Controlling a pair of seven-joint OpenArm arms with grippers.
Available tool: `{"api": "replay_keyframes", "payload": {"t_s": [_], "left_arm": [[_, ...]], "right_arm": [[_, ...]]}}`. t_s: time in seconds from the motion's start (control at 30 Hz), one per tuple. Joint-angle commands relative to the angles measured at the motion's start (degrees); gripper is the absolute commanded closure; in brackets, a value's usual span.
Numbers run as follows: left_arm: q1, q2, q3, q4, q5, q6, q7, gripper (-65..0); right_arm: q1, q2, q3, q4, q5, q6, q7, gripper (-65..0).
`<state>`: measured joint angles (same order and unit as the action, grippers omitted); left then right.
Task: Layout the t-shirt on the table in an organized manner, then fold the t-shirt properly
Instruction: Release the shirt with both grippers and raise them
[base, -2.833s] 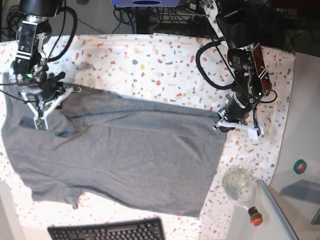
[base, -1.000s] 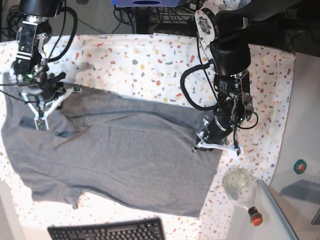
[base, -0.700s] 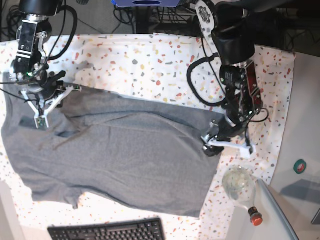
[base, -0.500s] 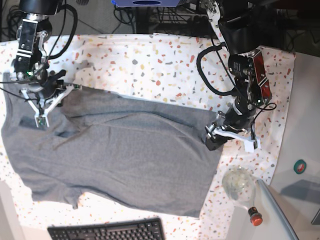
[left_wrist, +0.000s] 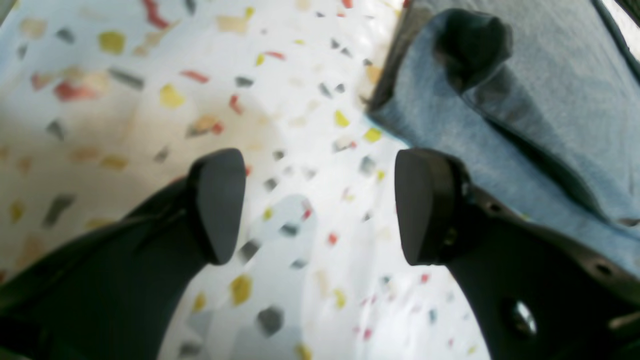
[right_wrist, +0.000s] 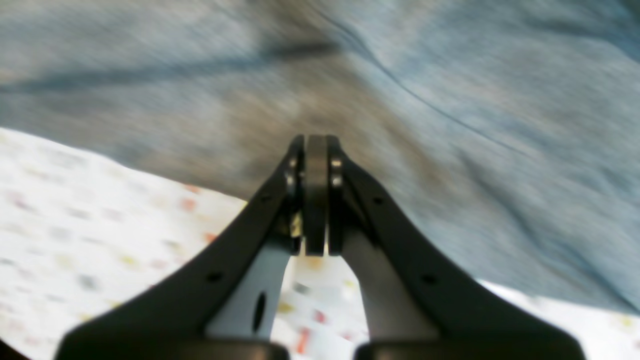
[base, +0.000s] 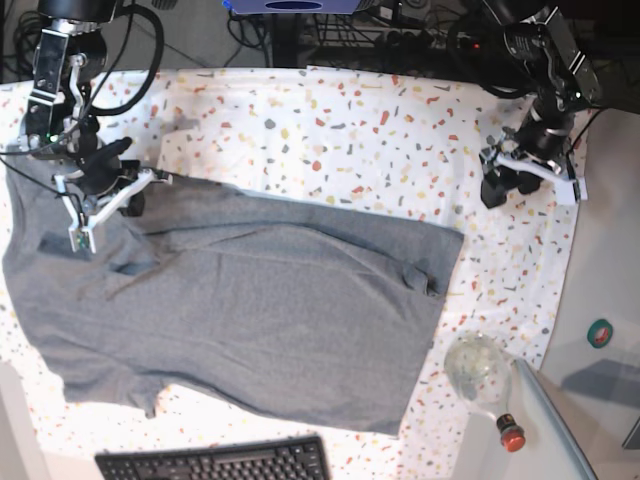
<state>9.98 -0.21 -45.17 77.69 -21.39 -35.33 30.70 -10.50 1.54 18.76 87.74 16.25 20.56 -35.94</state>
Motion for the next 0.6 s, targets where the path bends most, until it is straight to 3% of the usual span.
{"api": "replay_keyframes", "payload": {"t_s": [0.0, 0.1, 0.3, 0.43, 0.57], "left_arm": [[0.88, -0.36, 0.02, 0.86, -0.99, -1.64, -0.85, -44.8], [3.25, -0.36, 0.11, 1.47, -0.99, -3.92, -0.85, -44.8], [6.15, -0.63, -0.24, 3.23, -0.99, -4.67, -0.85, -44.8], [6.24, -1.42, 0.02, 3.14, -0.99, -4.67, -0.85, -44.8], [6.24, -2.47, 0.2, 3.67, -0.9, -4.67, -0.76, -44.8]], "right_arm": [[0.35, 0.35, 0.18, 1.18, 1.46, 0.41, 1.17, 0.0], [-0.62, 0.35, 1.5, 2.5, 3.4, 0.41, 1.17, 0.0], [-2.46, -3.52, 22.51, 3.82, 14.83, 0.41, 0.73, 0.0], [-3.87, -3.34, 28.05, 3.82, 18.17, 0.5, -0.5, 0.0], [-1.5, -2.46, 38.25, 3.82, 20.89, 0.5, -1.46, -29.0]]}}
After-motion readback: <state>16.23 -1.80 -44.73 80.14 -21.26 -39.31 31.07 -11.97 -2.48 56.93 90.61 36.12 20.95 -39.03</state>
